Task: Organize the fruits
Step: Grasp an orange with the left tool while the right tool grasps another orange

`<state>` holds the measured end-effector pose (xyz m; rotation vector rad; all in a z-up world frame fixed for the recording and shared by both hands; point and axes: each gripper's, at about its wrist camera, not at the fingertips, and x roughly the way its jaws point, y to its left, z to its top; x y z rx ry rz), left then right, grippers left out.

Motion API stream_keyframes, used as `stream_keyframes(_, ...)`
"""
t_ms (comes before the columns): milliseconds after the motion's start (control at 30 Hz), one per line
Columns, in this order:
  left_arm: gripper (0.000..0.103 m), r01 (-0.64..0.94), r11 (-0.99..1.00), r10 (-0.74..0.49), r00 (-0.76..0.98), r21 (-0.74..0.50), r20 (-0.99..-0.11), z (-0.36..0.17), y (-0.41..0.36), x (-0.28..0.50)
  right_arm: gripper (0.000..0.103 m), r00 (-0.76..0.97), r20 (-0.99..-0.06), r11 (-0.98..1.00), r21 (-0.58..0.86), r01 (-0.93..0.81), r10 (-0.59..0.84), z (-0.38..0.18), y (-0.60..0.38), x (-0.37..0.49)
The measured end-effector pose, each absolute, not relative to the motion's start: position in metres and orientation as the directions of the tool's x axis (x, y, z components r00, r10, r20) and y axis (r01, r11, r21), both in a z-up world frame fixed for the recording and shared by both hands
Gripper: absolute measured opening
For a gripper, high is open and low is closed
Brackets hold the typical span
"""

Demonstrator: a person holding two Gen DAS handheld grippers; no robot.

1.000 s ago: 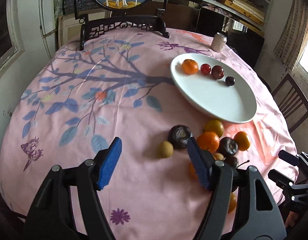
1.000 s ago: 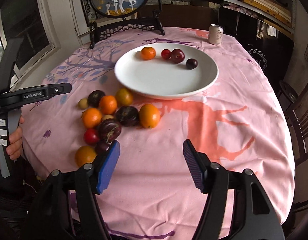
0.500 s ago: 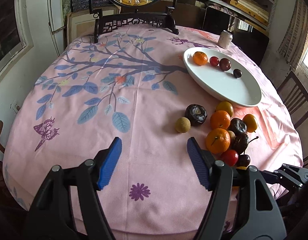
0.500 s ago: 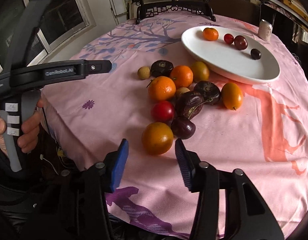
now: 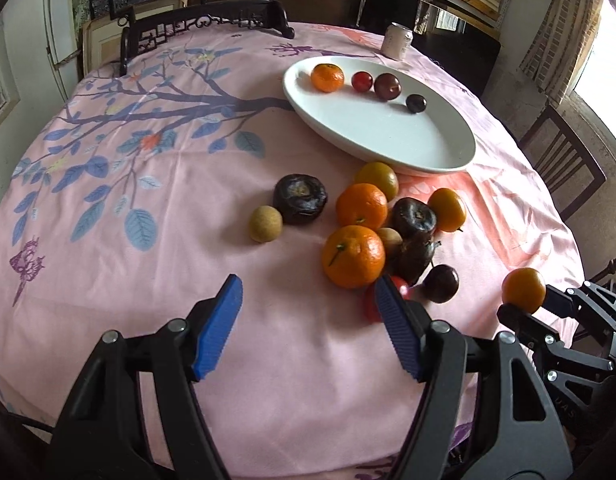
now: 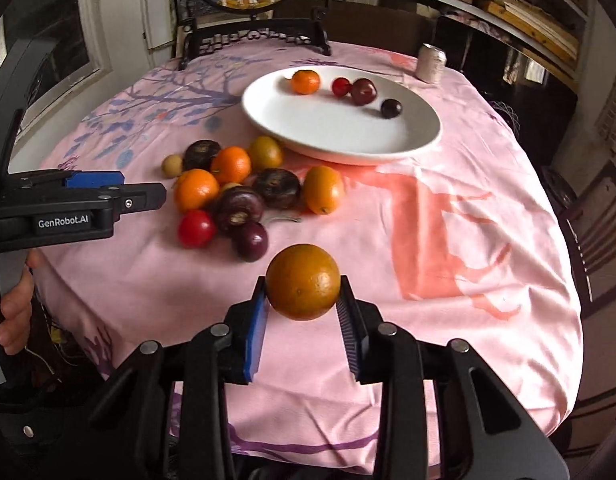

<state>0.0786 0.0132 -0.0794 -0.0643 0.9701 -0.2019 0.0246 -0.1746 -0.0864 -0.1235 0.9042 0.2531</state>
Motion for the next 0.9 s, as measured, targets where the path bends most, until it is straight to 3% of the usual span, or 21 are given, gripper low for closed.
stream_keyframes(67, 0.068, 0.149, 0.976, -0.213, 0.529, -0.158, -0.821, -0.083, 0.005, 0.085, 0.034, 0.579, -0.794, 0.967, 0.039, -0.251, 0.182, -0.091, -0.187, 0.025)
stream_keyframes(133, 0.055, 0.151, 0.975, -0.218, 0.514, -0.163, -0.83, -0.087, -0.001, 0.092, 0.034, 0.578, -0.792, 0.967, 0.058, -0.25, 0.197, -0.092, -0.193, 0.023)
stream_keyframes(400, 0.041, 0.15, 0.961, -0.275, 0.479, -0.231, -0.834, -0.103, -0.014, 0.112, 0.034, 0.59, -0.77, 0.96, 0.101, -0.26, 0.241, -0.088, -0.2, 0.018)
stream_keyframes(900, 0.04, 0.183, 0.974, -0.22, 0.592, -0.137, -0.776, -0.044, -0.005, 0.095, 0.034, 0.61, -0.751, 0.96, 0.116, -0.256, 0.254, -0.076, -0.199, 0.043)
